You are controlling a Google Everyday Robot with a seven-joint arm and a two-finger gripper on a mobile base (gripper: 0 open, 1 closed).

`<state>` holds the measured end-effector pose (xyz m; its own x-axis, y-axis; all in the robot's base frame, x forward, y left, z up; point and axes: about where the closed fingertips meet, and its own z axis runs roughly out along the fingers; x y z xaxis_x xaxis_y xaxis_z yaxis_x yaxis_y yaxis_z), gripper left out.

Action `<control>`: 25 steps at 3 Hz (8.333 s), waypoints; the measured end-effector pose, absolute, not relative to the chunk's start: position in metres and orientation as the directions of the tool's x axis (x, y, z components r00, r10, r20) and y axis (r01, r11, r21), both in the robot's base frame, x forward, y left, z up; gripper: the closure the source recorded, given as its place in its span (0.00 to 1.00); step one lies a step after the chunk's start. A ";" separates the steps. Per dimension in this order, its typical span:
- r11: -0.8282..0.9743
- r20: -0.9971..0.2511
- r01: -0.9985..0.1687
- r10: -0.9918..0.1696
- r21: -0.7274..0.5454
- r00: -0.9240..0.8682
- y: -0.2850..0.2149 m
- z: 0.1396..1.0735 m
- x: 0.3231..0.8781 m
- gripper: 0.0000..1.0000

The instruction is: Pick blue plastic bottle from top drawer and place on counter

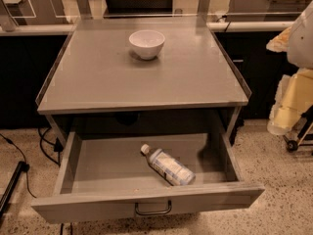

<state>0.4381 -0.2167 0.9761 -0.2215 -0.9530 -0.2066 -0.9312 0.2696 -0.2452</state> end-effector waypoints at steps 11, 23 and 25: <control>0.504 -0.376 -0.864 -0.802 -0.008 -0.464 -0.160 0.812 0.460 1.00; 0.583 -0.475 -0.812 -0.726 -0.040 -0.498 -0.080 0.652 0.481 0.23; 0.583 -0.457 -0.812 -0.726 -0.012 -0.514 -0.080 0.627 0.484 0.21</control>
Offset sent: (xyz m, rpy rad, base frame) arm 0.0000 0.0000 0.0000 0.0000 0.0000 0.0000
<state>0.4841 -0.0803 0.6273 -0.5143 -0.7256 -0.4572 -0.8123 0.5831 -0.0117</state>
